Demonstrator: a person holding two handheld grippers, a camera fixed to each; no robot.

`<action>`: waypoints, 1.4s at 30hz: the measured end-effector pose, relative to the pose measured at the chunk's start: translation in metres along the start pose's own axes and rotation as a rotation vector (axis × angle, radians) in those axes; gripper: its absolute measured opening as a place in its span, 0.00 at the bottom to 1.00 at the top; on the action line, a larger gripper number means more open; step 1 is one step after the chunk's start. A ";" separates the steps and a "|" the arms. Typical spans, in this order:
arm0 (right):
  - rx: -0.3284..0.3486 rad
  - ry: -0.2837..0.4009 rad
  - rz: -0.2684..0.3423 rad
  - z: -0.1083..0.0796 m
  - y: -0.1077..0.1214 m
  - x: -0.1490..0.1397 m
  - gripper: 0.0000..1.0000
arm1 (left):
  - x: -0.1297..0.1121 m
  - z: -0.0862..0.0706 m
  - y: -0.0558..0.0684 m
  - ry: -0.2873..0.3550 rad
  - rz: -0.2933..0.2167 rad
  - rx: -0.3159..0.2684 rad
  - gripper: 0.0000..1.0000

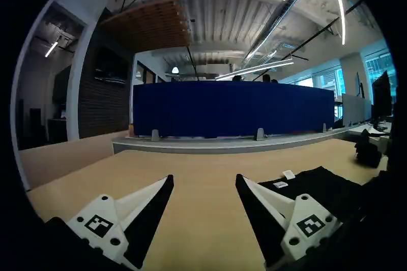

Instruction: Fold towel

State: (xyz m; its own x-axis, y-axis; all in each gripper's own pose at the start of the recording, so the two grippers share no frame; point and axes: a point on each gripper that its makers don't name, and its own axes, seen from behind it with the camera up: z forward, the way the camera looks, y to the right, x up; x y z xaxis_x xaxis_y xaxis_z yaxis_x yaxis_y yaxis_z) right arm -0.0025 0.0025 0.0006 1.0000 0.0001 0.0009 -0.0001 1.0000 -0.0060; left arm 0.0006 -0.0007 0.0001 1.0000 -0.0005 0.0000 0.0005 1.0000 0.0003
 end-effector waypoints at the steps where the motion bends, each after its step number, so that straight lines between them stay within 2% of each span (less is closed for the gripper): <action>1: -0.004 -0.001 0.000 0.000 0.001 0.000 1.00 | 0.001 0.000 -0.001 0.000 -0.001 0.001 0.90; 8: -0.009 -0.022 -0.019 -0.005 -0.003 0.002 1.00 | -0.002 0.002 -0.005 -0.020 0.001 0.008 0.90; 12: -0.011 -0.019 -0.026 -0.007 -0.004 0.017 1.00 | 0.010 0.003 -0.004 -0.024 0.001 0.005 0.90; 26: -0.018 0.001 -0.053 -0.008 -0.003 0.110 1.00 | 0.107 0.010 0.004 0.002 -0.021 -0.011 0.90; 34: -0.015 0.007 -0.059 -0.006 0.000 0.165 1.00 | 0.154 0.010 0.010 -0.019 -0.010 -0.009 0.90; 42: -0.021 0.007 -0.055 0.000 0.003 0.207 1.00 | 0.193 0.009 0.017 -0.050 -0.004 -0.009 0.90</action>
State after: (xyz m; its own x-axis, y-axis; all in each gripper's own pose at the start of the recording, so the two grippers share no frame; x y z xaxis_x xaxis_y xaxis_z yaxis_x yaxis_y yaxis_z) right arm 0.2047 0.0057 0.0010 0.9985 -0.0548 -0.0052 0.0546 0.9981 -0.0272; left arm 0.1940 0.0162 0.0094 0.9987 -0.0042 0.0504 0.0047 0.9999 -0.0090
